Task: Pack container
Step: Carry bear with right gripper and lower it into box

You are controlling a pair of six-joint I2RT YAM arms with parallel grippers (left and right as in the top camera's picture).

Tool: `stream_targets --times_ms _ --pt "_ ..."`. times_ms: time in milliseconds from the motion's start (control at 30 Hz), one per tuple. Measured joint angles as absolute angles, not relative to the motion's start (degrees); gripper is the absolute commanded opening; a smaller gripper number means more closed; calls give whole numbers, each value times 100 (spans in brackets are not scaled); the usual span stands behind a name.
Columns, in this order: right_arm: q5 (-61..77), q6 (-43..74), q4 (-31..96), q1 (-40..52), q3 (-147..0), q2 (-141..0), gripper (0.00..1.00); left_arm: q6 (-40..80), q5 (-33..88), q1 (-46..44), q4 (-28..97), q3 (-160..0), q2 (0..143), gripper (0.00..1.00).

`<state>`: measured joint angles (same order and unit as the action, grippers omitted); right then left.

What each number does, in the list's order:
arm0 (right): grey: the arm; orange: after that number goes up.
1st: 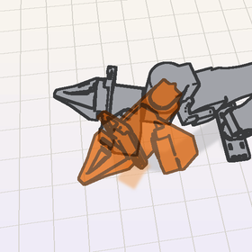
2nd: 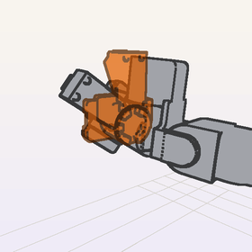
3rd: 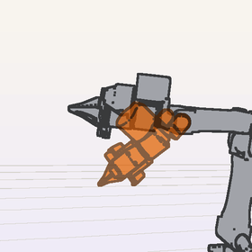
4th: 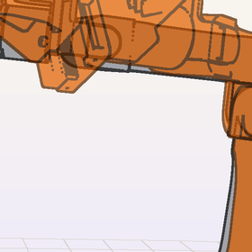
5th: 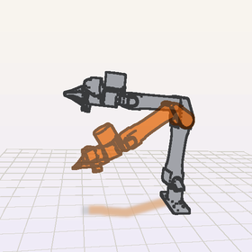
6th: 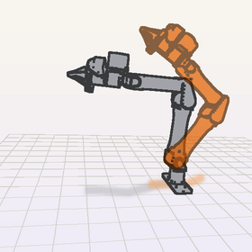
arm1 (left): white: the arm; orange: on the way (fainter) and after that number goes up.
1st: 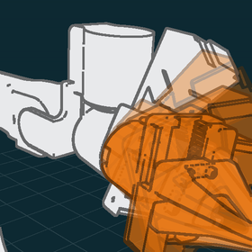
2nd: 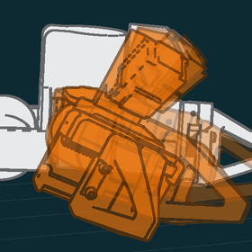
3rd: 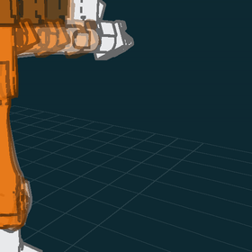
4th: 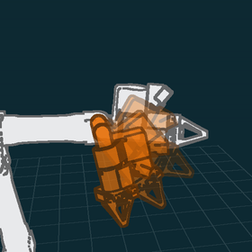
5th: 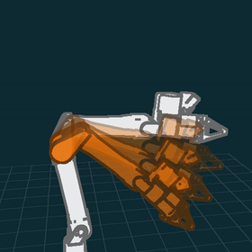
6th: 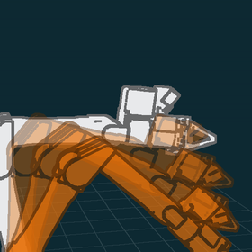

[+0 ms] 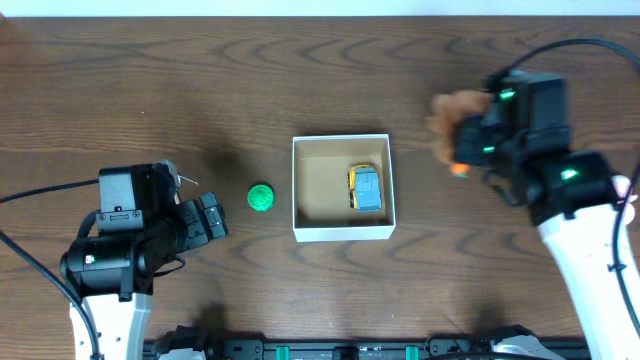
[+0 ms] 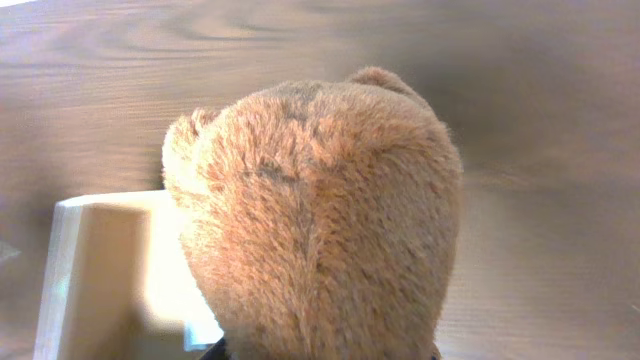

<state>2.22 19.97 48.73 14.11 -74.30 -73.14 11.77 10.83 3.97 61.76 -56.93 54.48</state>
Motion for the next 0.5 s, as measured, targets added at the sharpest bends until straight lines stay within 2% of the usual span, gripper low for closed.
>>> stream_targets --times_ms 200,400,500 --pt "-185 2401 4209 3120 -7430 -7703 1 1177 1085 397 6178 -5693 5448 98" --pt "-679 2832 3813 3970 -7430 -8580 1 1177 1085 397 6178 -5693 5448 98" --pt "-751 3004 3695 4117 -7430 -8960 1 1177 1085 397 6180 -5693 5448 98"
